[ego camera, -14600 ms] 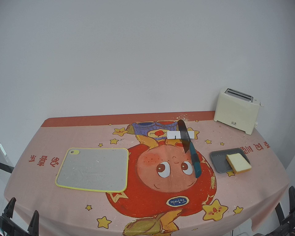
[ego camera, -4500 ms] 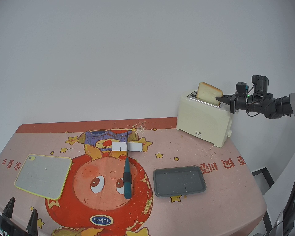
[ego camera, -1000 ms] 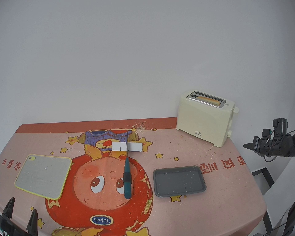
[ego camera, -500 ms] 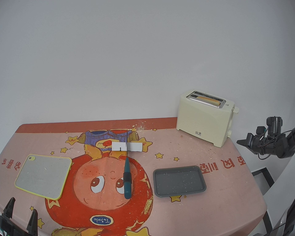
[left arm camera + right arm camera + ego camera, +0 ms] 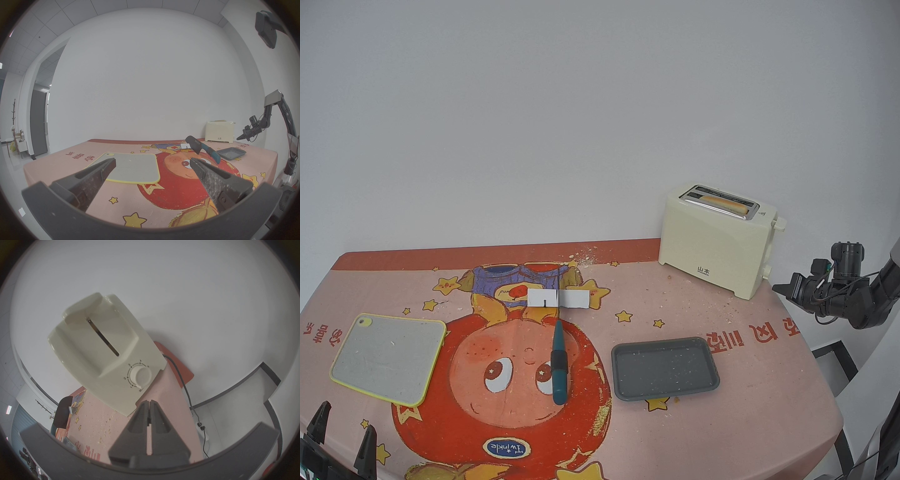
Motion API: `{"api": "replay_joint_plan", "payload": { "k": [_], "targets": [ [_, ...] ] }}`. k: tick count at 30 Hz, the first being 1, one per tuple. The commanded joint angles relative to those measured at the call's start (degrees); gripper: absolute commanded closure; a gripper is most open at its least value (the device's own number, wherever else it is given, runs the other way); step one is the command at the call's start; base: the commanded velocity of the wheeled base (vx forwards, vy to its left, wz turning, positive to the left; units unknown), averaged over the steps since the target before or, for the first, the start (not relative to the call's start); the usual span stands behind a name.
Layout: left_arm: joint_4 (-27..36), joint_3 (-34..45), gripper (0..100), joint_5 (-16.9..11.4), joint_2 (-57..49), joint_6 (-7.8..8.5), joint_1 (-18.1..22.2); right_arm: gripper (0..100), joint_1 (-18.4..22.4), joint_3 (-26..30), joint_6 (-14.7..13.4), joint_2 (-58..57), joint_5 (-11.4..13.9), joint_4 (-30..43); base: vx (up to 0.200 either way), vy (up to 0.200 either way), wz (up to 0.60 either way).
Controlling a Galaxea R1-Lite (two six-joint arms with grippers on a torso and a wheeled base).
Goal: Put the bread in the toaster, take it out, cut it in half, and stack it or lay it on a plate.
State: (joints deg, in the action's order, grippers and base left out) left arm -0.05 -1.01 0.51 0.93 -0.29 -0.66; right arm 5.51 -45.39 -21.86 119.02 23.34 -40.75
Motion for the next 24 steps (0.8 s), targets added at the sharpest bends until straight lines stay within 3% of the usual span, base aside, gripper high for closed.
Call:
{"api": "replay_joint_plan", "payload": {
  "k": [1, 15, 24],
  "targets": [
    [0.0, 1.0, 0, 0.0, -0.3, -0.06, 0.0, 100, -0.3, -0.6, -0.4, 1.4, -0.1, -0.1, 0.000, 0.000, 0.00],
    [0.0, 1.0, 0, 0.0, -0.3, -0.06, 0.0, 100, -1.9, -3.1, -1.3, 4.1, -2.9, -3.0, 0.000, 0.000, 0.00],
    [0.0, 1.0, 0, 0.0, -0.3, 0.03, 0.0, 100, -1.8, -3.7, -1.4, 4.1, -3.0, -3.0, 0.000, 0.000, 0.00]
  ]
}}
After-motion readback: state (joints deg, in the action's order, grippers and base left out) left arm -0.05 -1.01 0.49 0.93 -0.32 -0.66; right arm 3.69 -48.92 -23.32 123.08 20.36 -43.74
